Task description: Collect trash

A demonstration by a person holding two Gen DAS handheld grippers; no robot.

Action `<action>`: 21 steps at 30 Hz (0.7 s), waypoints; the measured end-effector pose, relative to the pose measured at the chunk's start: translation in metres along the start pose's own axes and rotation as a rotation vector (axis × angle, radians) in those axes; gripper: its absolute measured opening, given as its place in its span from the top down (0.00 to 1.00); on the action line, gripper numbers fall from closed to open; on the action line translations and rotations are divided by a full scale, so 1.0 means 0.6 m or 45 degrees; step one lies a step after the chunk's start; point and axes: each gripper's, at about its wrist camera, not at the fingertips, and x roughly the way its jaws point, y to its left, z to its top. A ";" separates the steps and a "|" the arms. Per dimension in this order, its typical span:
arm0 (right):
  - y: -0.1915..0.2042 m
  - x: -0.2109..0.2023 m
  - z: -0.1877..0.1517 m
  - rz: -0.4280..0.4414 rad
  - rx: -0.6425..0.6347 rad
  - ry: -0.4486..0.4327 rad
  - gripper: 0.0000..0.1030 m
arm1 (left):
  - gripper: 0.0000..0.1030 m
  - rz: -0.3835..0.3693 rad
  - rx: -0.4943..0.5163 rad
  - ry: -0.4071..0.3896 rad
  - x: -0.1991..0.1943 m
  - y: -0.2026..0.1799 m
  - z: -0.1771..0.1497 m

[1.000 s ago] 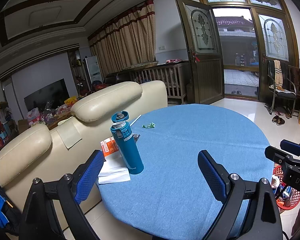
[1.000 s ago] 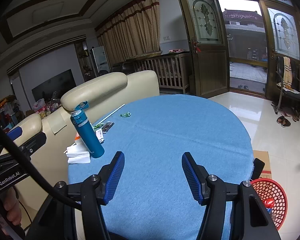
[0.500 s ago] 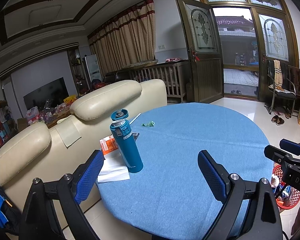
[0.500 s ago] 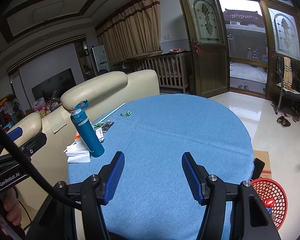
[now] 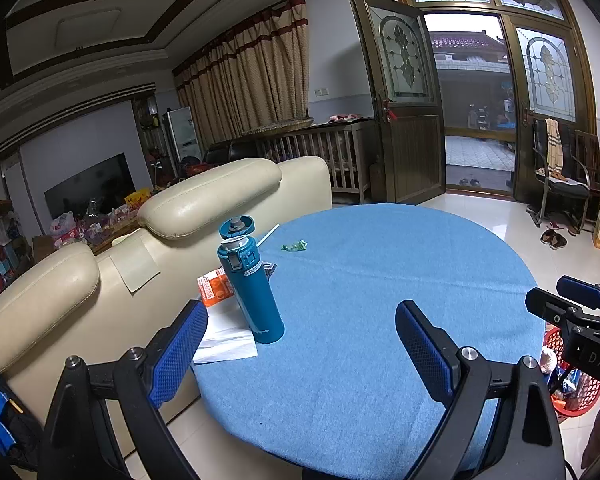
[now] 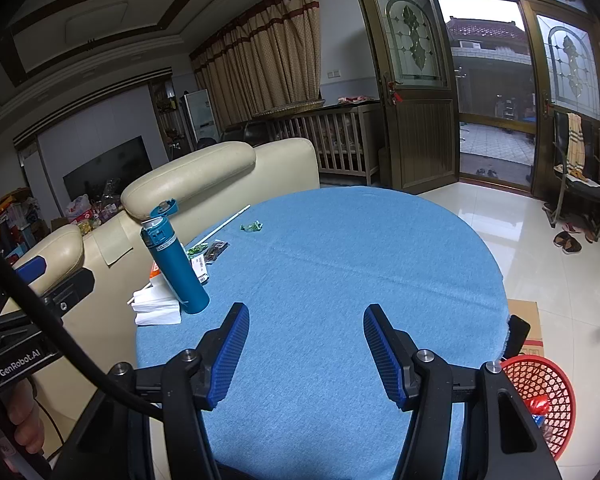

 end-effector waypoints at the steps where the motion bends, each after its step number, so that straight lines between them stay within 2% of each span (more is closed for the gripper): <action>1: 0.000 0.000 0.000 0.000 0.000 0.000 0.38 | 0.08 -0.003 -0.001 0.001 -0.001 0.000 -0.001; 21: 0.001 0.001 -0.002 -0.003 -0.003 0.001 0.38 | 0.08 -0.011 -0.002 0.011 0.001 0.000 -0.003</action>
